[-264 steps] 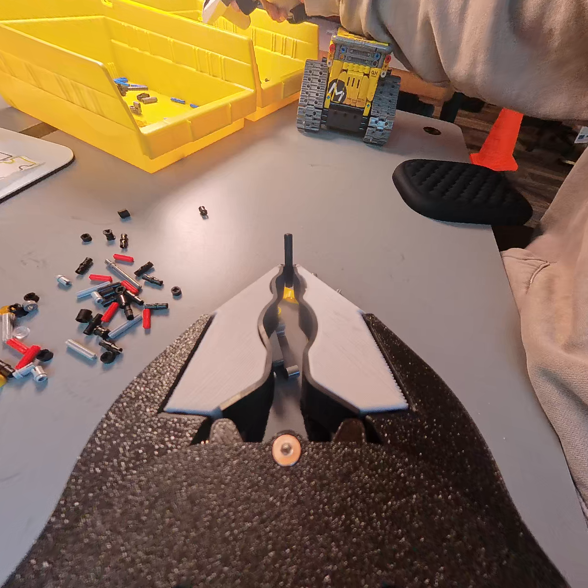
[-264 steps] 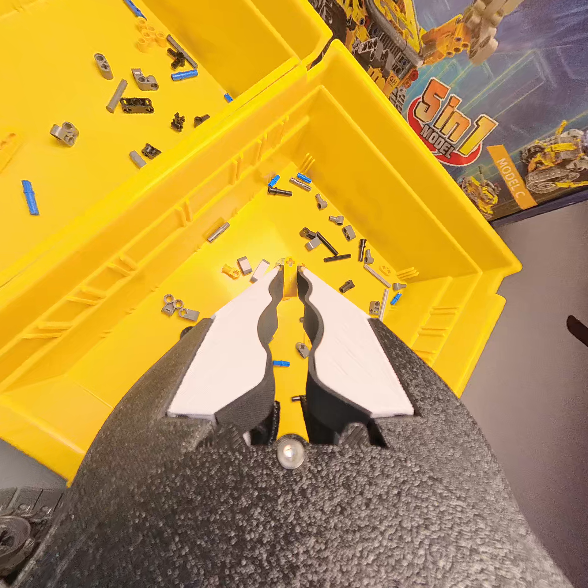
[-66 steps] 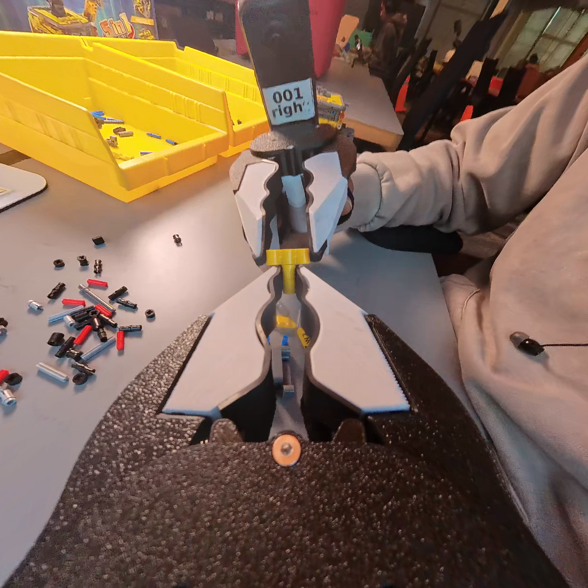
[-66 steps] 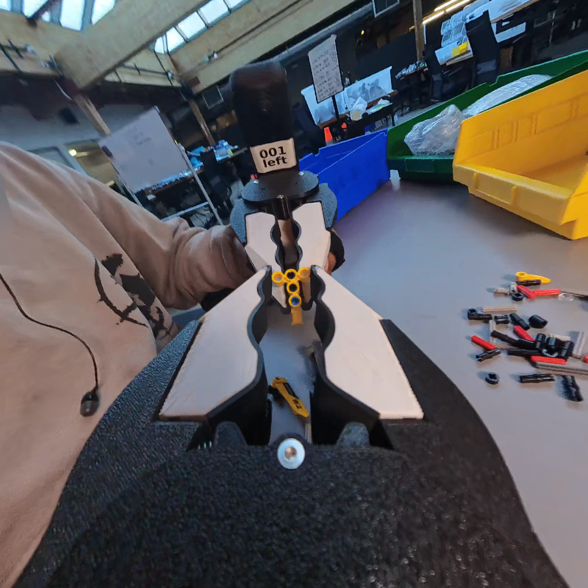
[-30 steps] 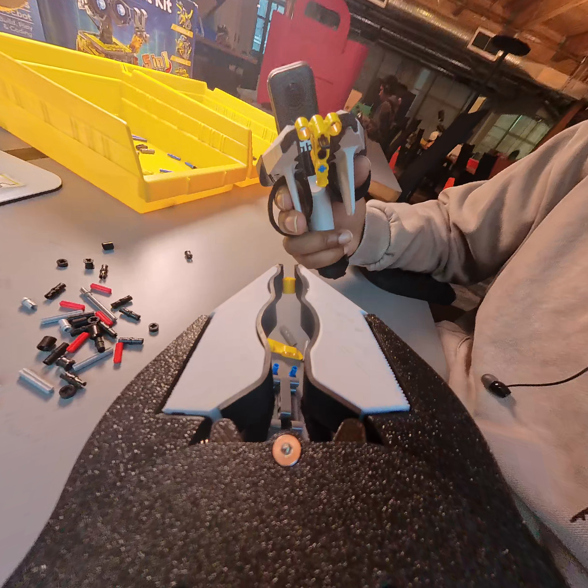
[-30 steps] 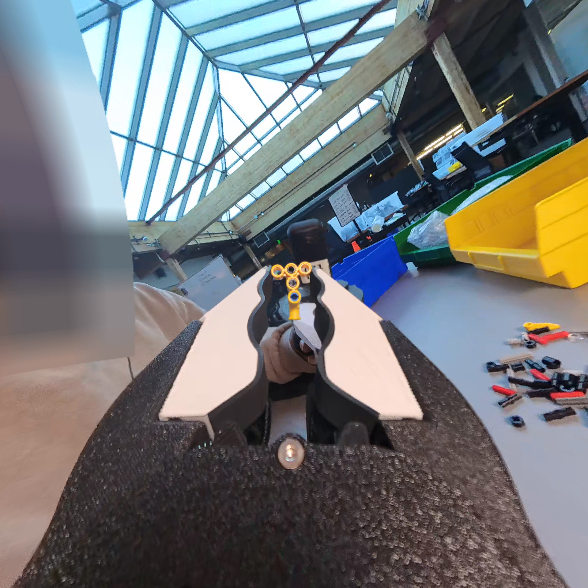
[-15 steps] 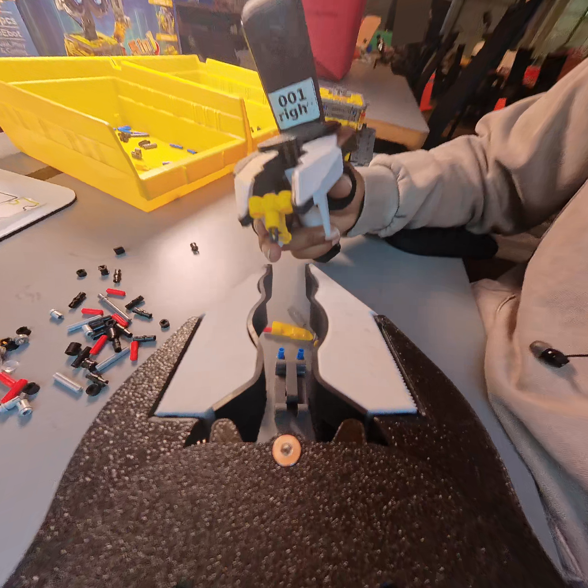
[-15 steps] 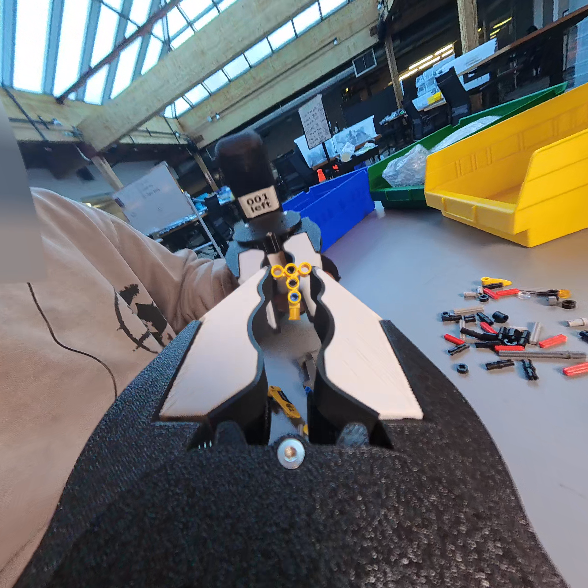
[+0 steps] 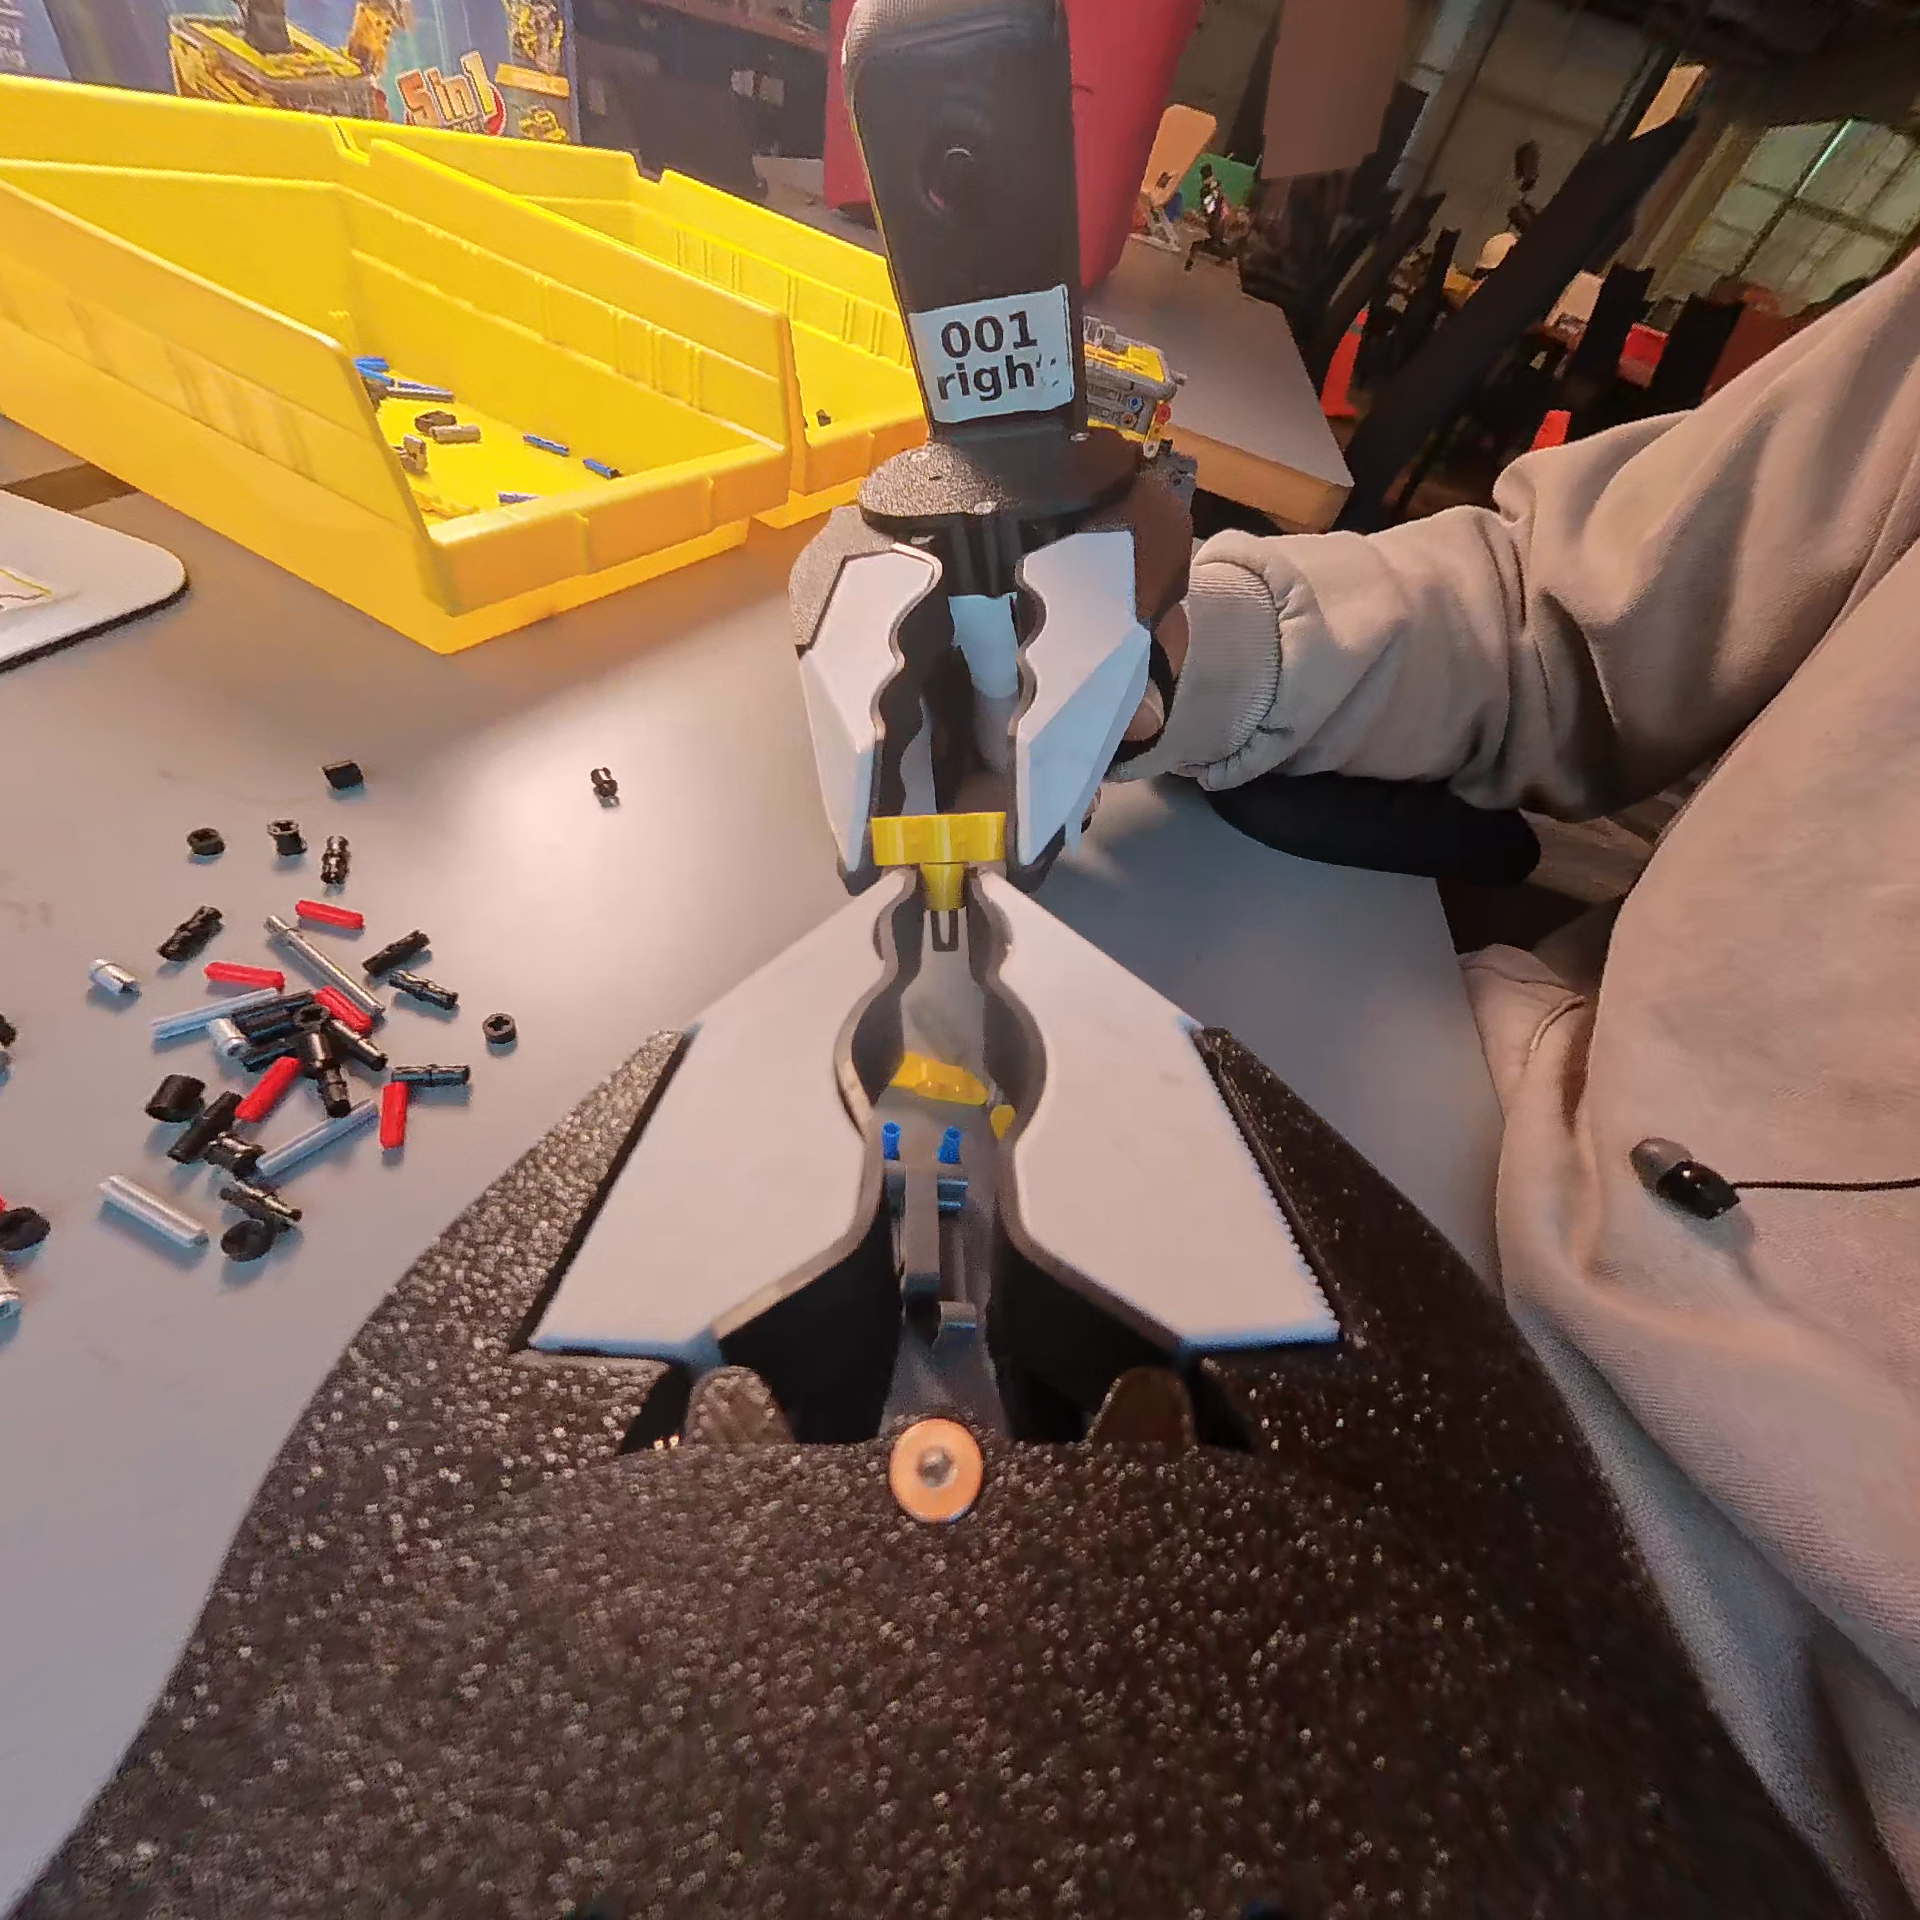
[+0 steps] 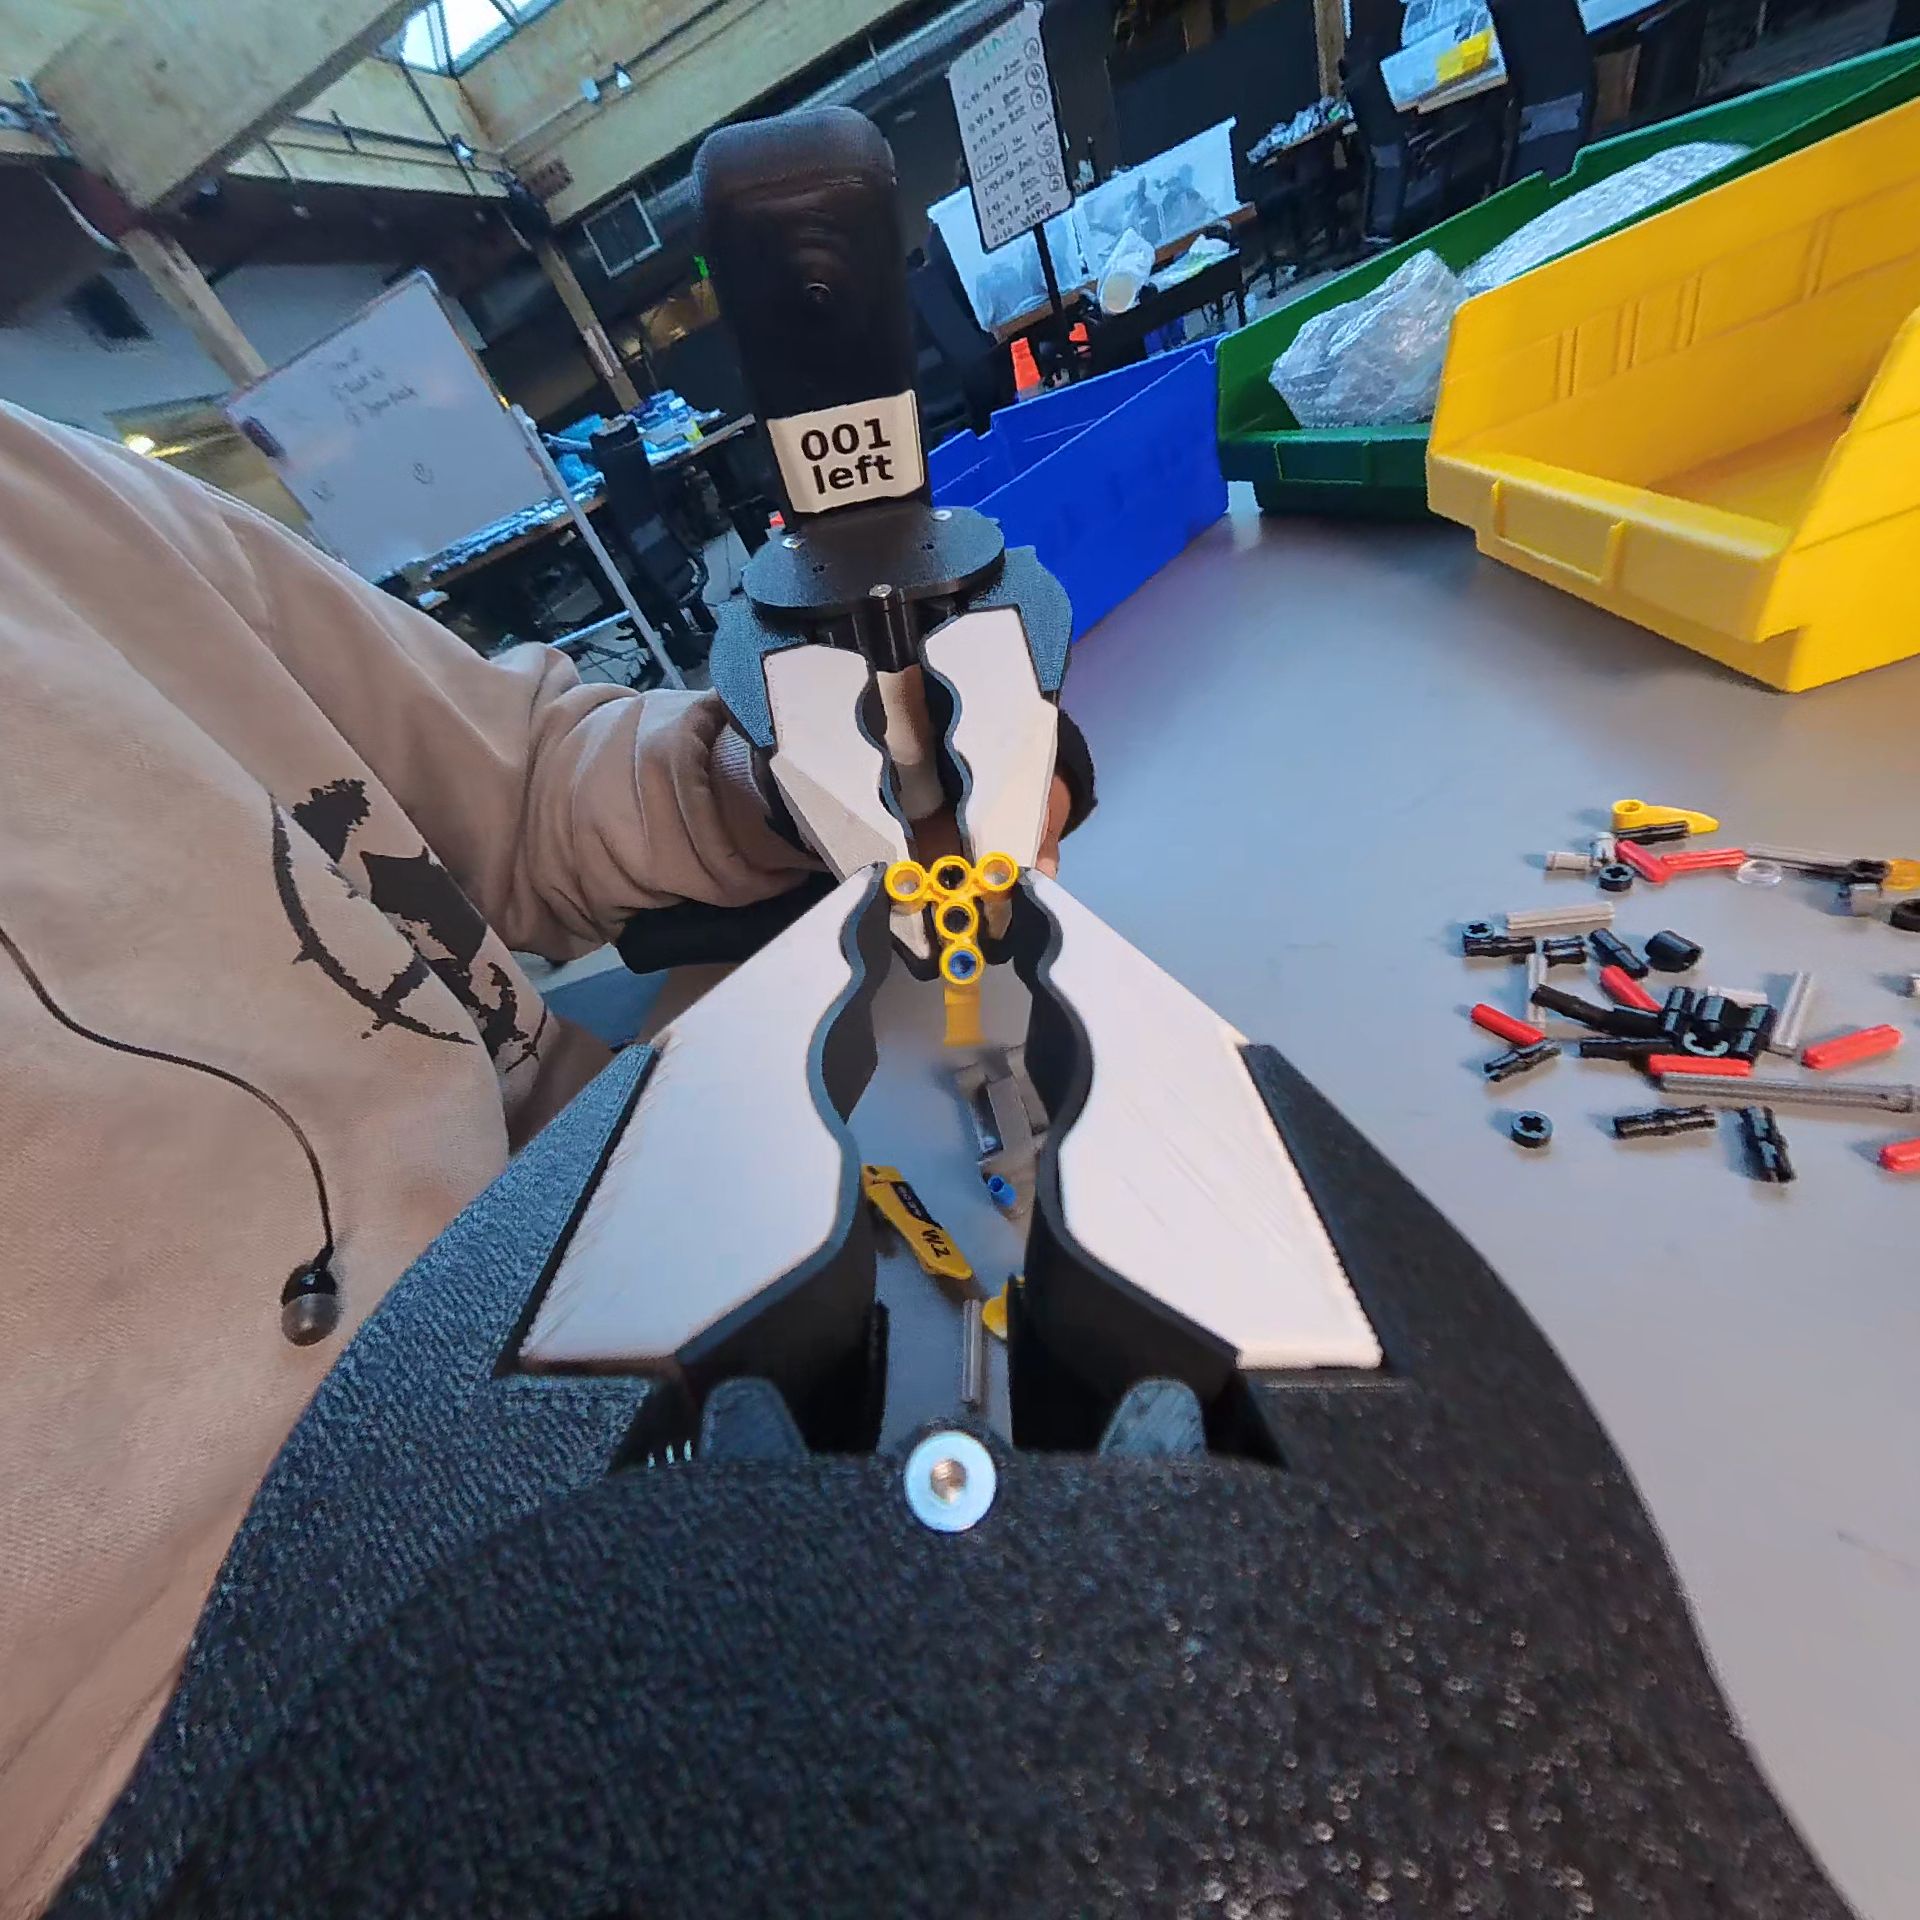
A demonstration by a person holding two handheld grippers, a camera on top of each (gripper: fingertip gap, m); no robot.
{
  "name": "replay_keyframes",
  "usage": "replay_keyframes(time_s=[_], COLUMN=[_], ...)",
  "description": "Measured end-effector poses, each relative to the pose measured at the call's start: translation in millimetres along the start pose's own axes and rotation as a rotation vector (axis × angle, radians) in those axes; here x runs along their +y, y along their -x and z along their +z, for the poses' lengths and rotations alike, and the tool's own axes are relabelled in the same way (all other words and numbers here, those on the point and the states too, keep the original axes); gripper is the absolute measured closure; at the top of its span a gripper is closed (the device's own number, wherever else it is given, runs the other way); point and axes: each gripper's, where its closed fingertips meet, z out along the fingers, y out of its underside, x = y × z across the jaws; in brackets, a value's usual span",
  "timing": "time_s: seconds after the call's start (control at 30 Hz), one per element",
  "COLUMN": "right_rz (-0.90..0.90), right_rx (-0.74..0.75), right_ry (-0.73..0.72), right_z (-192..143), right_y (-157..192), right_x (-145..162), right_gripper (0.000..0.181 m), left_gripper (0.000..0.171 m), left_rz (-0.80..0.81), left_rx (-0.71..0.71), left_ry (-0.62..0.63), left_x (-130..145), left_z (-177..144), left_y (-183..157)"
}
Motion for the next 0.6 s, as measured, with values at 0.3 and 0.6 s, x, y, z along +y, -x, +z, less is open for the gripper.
replay_keyframes(time_s=[0.3, 0.6], right_rz=[0.113, 0.142], right_rx=[-0.123, -0.068], right_ry=[-0.214, -0.512], right_z=[-10.8, -64.9], right_y=[16.5, -0.9], right_x=[-35.1, -86.0], right_gripper=[0.162, 0.162], left_gripper=[0.165, 0.165], left_rz=[-0.079, -0.128], left_rx=[0.076, 0.075], left_ry=[-0.193, -0.193], left_x=[-35.3, -27.8], left_z=[-7.1, -14.5], left_y=[-14.8, -0.5])
